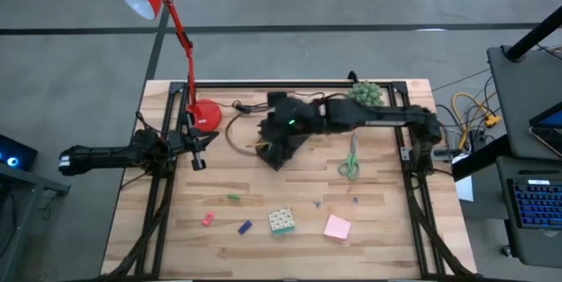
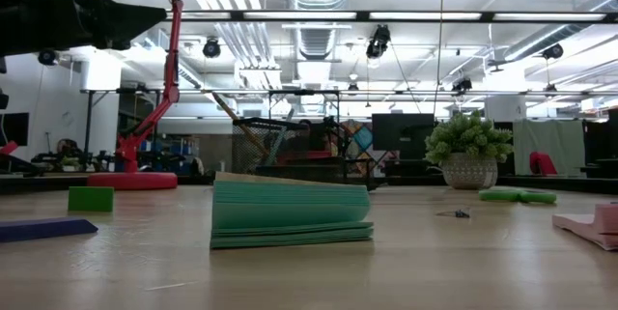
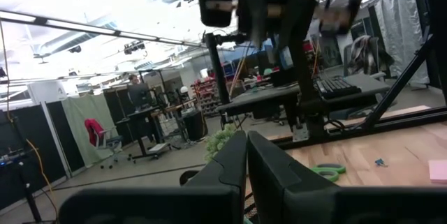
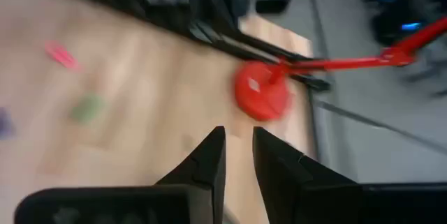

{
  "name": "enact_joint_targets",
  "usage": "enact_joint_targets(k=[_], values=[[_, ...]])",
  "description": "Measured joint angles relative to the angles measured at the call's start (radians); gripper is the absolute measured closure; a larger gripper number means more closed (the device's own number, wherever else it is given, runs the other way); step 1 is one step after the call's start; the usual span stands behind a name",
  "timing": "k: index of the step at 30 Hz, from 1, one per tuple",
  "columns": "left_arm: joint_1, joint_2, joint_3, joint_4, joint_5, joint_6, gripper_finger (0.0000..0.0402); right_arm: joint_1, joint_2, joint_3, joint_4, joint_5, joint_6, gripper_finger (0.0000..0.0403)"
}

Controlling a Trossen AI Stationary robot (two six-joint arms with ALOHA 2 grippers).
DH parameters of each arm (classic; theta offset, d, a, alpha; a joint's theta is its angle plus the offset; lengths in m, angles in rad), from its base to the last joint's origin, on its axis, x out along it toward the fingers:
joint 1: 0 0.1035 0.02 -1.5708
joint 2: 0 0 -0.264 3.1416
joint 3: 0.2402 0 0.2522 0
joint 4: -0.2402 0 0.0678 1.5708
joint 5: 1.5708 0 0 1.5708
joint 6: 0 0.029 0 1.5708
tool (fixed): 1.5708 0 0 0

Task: Pick and place office supplies into organizer
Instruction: Put the green scissors into the black desk organizer

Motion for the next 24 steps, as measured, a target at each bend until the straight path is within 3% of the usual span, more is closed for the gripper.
enact_joint_targets(k=[4,11,20,24], values=[[0.0,0.0,0.0,0.0,0.0,0.0,0.0402,0.032,-0.082,-0.057,-0.01,-0.024,0.178,0.0341],[0.0,0.001,0.0,0.0,0.0,0.0,0.0402,0.164,-0.205,-0.165,-0.152,0.226,0.47,0.0344],[0.0,0.0,0.0,-0.001,0.0,0.0,0.0402,0.329,-0.332,-0.341,-0.324,0.531,0.997,0.0344],[0.0,0.0,0.0,0.001,0.0,0.0,0.0402,0.347,-0.366,-0.434,-0.407,0.551,1.31,0.0344]])
